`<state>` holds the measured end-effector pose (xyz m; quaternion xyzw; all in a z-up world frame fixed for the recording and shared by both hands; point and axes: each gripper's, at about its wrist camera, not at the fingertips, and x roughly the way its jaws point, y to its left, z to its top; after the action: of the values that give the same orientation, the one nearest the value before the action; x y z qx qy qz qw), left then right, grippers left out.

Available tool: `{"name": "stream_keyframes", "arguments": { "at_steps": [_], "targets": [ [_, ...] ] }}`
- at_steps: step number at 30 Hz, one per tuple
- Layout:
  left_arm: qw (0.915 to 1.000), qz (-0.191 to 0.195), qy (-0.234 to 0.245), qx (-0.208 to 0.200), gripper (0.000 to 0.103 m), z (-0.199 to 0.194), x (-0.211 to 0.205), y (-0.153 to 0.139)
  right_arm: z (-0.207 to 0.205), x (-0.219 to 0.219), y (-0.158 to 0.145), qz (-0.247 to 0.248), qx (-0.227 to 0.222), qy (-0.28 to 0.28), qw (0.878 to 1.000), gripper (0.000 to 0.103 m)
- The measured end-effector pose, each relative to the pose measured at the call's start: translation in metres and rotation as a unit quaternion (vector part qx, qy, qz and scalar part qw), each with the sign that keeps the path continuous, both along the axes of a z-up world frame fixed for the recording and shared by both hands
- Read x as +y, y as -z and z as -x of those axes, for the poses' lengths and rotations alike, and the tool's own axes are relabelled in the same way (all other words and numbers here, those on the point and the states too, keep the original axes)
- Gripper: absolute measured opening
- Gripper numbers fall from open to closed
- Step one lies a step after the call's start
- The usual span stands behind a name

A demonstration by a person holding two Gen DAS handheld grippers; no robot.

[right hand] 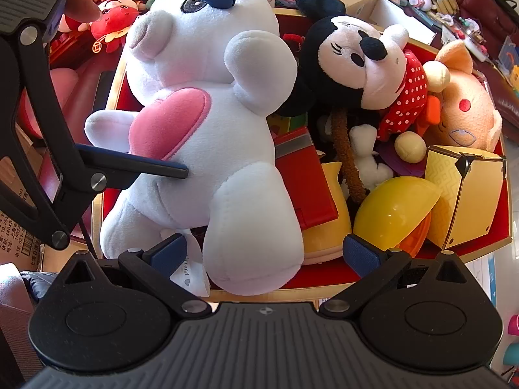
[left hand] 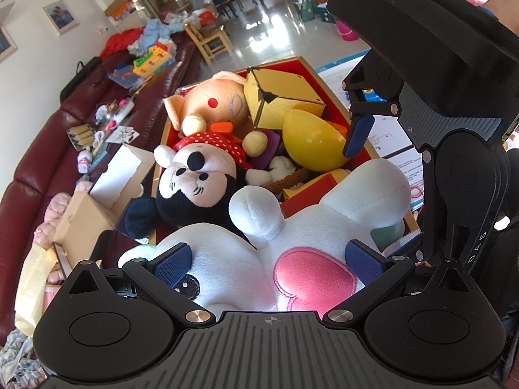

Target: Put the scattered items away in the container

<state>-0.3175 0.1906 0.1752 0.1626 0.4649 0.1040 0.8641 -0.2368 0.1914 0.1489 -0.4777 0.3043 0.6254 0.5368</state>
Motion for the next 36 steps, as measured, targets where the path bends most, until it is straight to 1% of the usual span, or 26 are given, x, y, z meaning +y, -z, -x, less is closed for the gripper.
{"name": "stream_keyframes", "arguments": {
  "at_steps": [12, 36],
  "targets": [
    [1.0000, -0.005, -0.006, -0.003, 0.103, -0.008, 0.001, -0.001, 0.001, -0.001, -0.002, -0.002, -0.001, -0.001, 1.000, 0.102],
    [0.9996, -0.009, -0.024, -0.011, 0.103, -0.020, 0.000, 0.010, 0.002, -0.002, -0.004, -0.003, -0.005, -0.001, 1.000, 0.102]
  ]
}}
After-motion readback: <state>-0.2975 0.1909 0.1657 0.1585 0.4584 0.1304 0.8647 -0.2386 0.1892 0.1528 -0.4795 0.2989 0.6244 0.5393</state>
